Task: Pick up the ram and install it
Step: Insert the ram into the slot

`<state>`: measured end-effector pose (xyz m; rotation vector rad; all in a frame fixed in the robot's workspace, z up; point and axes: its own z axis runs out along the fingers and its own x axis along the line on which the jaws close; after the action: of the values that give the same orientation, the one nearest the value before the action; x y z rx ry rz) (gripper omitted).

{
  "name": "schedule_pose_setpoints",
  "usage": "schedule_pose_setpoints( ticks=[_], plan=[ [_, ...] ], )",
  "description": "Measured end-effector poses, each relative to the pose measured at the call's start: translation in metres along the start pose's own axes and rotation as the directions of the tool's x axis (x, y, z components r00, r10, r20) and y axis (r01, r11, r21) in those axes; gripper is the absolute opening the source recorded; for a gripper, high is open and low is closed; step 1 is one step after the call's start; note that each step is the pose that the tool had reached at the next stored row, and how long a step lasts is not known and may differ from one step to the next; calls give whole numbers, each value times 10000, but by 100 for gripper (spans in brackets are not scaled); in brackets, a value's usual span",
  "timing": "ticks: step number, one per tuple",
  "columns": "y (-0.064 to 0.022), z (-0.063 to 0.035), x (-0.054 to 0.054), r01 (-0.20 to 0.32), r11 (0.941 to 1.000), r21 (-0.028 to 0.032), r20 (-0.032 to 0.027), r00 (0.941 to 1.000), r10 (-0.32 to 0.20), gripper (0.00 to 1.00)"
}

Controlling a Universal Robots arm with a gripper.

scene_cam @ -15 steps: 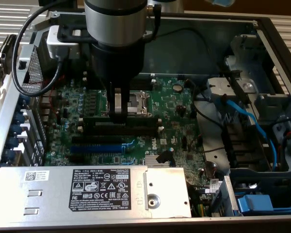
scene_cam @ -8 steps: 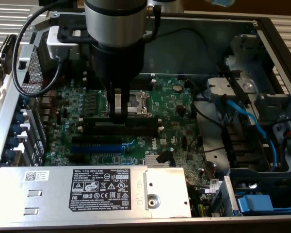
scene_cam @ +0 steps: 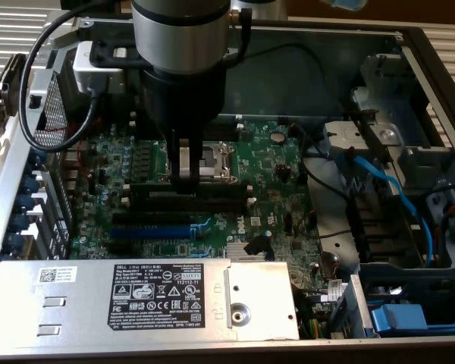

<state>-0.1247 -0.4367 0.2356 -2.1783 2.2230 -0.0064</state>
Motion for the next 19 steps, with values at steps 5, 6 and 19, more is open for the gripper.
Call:
schedule_pose_setpoints(
  ticks=[5, 6, 19],
  plan=[
    [0, 0, 0, -29, 10000, 3, -1, 10000, 29, 12],
    [0, 0, 0, -29, 10000, 3, -1, 10000, 29, 12],
    [1, 8, -4, -27, 10000, 2, -1, 10000, 27, 12]
  ],
)
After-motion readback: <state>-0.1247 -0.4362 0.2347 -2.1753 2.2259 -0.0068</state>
